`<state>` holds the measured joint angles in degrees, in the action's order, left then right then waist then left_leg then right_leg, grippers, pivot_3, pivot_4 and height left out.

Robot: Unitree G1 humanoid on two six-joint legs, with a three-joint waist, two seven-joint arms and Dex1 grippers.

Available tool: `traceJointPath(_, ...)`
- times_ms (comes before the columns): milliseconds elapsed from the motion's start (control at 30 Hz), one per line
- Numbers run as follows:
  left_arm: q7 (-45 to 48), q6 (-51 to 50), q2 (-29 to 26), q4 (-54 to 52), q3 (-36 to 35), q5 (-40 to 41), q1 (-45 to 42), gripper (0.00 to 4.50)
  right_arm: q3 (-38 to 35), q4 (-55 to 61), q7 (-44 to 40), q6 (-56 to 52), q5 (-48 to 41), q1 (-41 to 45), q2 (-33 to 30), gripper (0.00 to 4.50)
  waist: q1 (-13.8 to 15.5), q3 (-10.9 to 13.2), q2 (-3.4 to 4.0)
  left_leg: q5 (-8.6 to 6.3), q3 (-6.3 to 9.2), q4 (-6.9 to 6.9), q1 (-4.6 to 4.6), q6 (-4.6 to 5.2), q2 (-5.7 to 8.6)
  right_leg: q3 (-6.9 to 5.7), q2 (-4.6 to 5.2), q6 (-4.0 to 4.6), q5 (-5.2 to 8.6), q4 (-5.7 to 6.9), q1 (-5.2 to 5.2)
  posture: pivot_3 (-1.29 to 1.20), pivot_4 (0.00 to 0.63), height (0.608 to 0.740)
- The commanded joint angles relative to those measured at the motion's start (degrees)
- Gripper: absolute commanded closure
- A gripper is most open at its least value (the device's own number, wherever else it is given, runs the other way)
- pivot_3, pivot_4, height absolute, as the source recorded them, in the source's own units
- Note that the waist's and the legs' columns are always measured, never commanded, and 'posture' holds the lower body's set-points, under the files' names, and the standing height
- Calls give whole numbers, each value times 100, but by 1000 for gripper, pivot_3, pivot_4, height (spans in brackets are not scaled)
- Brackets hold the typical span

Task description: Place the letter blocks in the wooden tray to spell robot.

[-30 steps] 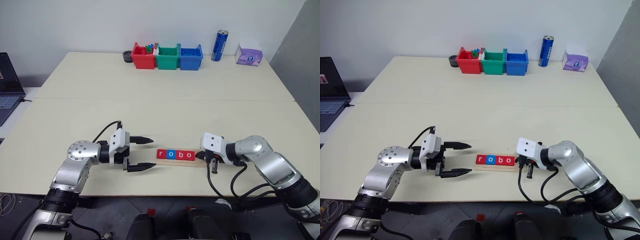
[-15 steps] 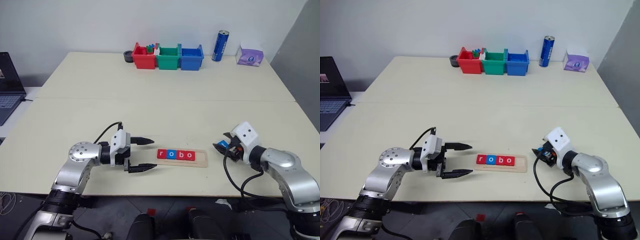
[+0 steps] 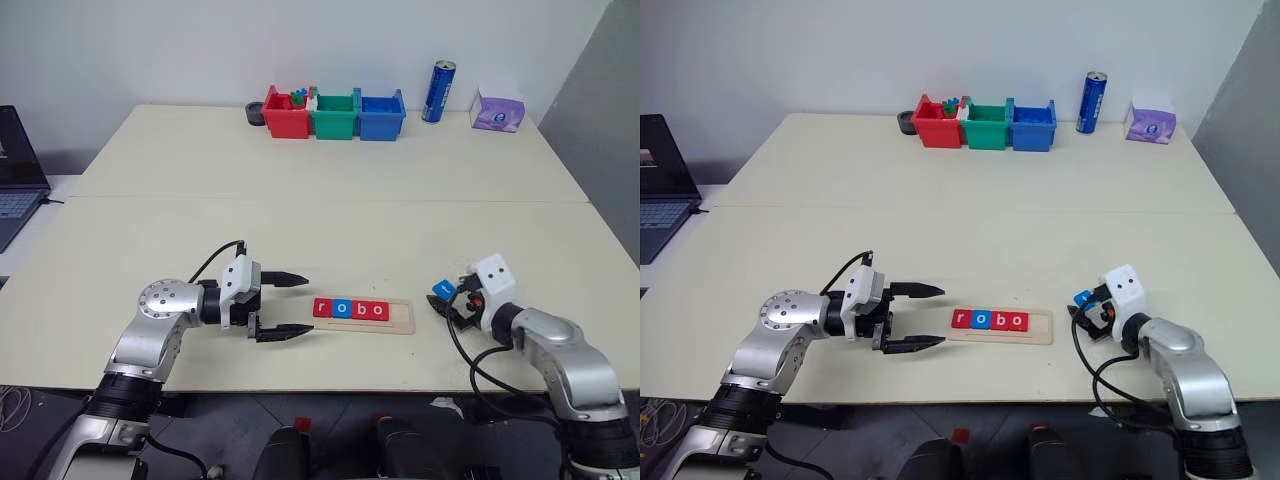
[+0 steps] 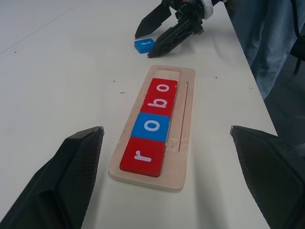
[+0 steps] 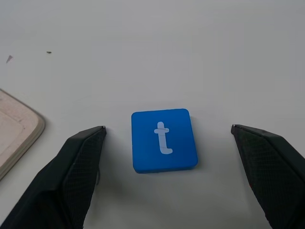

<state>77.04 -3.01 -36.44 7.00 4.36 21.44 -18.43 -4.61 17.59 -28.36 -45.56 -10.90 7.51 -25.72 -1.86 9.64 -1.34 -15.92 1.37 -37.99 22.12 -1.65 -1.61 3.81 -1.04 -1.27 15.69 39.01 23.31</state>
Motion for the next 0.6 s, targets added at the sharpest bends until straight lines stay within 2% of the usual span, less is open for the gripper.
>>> traceJointPath(33,27,121,-27,-67,-74,12,-40,0,-139,41,192,-93,-104,-55,98,535,0,0,0,0,0,0,0,0,0,0,0,0,0,0,0,0,150,740)
traceJointPath(267,57,151,-9,-19,-41,-7,-56,0,-145,407,583,-195,1,-317,227,2911,0,-1,0,0,2,0,0,0,-1,0,0,-1,1,0,-1,0,150,740)
traceJointPath(300,68,161,-5,-4,-31,-11,-65,0,-165,539,667,-217,12,-375,259,3046,0,-1,0,0,2,0,0,0,-1,0,0,-1,1,0,-1,0,150,740)
traceJointPath(467,129,188,1,78,-7,-19,-138,0,-313,1770,1356,-788,19,-907,699,3035,10,-1,0,0,8,2,4,0,-2,6,1,-1,1,-1,0,0,150,740)
traceJointPath(600,183,157,-8,77,13,-17,-179,0,-17,2826,2058,-1315,119,-1471,1423,3035,5,-1,2,0,14,3,7,0,-6,9,1,-1,2,0,2,0,150,740)
